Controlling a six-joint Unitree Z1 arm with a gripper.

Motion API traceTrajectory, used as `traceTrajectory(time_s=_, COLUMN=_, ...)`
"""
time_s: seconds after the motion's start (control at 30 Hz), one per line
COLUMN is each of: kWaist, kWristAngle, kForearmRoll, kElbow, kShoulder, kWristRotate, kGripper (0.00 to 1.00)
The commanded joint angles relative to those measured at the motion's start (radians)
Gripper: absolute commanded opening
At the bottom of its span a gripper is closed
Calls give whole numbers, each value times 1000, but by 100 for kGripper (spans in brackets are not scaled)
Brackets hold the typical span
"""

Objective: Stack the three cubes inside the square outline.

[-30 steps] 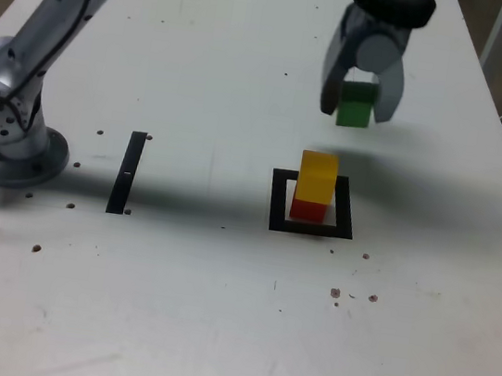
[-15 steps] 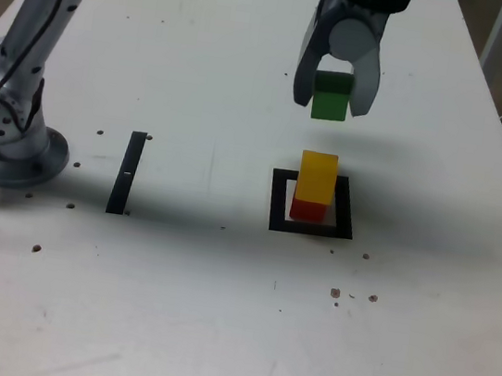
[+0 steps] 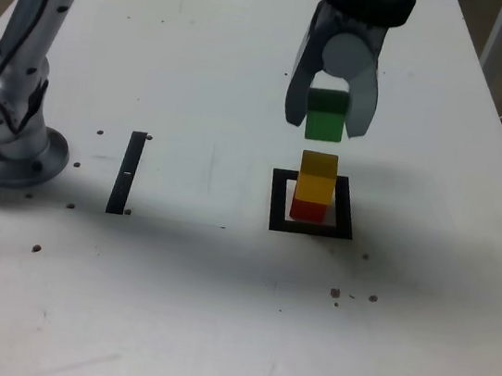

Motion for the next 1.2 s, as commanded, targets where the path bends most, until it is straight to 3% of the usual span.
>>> traceTrajectory(time_s=0.0, kWaist=-21, kWristAngle=-6, kForearmRoll=15, kElbow=3, kShoulder=-6, kWristRotate=-14, kGripper=33)
traceTrajectory(time_s=1.0, kWaist=-67, kWristAngle=-33, kForearmRoll=8, kElbow=21, kShoulder=33, kWristRotate=-53, kGripper=33)
traceTrajectory(time_s=1.07, kWaist=-67, kWristAngle=-33, kForearmRoll=7, kElbow=20, kShoulder=34, kWristRotate=-53, kGripper=35)
traceTrajectory(time_s=1.17, kWaist=-66, kWristAngle=-32, kForearmRoll=5, kElbow=21, kShoulder=35, kWristRotate=-52, kGripper=50)
